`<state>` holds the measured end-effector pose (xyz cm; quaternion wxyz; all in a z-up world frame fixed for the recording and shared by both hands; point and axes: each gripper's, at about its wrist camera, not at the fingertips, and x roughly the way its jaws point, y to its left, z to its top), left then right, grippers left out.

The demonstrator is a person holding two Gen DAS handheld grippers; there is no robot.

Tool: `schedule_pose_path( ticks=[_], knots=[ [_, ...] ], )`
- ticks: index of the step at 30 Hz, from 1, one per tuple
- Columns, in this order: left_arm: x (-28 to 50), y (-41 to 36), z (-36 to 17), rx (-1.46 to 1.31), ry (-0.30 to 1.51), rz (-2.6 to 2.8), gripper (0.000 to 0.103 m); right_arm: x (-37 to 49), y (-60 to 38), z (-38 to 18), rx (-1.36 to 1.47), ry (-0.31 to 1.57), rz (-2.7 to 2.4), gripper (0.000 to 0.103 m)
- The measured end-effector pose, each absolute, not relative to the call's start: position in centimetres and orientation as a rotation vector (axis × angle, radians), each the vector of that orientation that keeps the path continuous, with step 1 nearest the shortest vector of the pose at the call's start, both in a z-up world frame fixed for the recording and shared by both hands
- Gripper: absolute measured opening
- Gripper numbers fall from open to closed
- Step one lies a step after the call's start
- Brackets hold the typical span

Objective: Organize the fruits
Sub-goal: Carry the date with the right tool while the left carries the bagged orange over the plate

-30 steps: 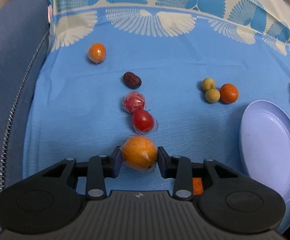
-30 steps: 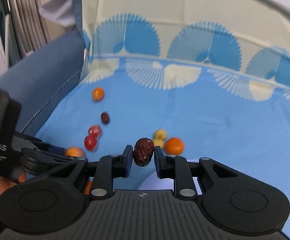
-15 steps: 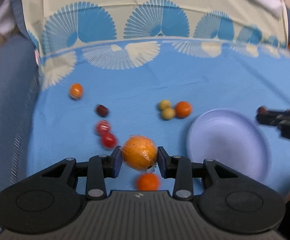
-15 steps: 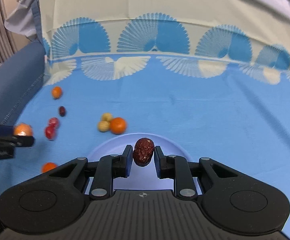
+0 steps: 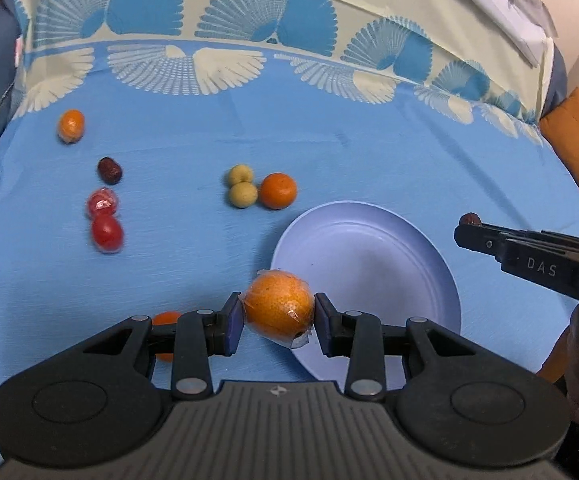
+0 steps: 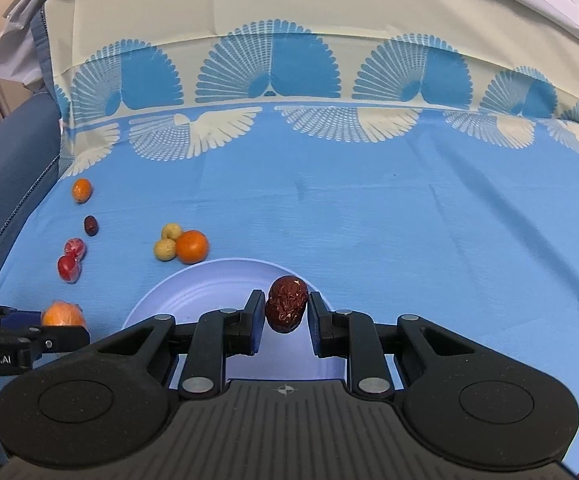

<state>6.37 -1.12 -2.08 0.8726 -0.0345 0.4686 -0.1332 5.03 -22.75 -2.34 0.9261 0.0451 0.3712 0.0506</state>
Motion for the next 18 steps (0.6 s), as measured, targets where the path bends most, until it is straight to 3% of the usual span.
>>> schedule_pose_path(
  ticks=[18],
  knots=[
    [5.8,-5.9,-3.2,0.105,0.922,-0.417,0.041,4.9,-22.5,-2.5,0.081,0.786,0.128,0.024]
  ],
)
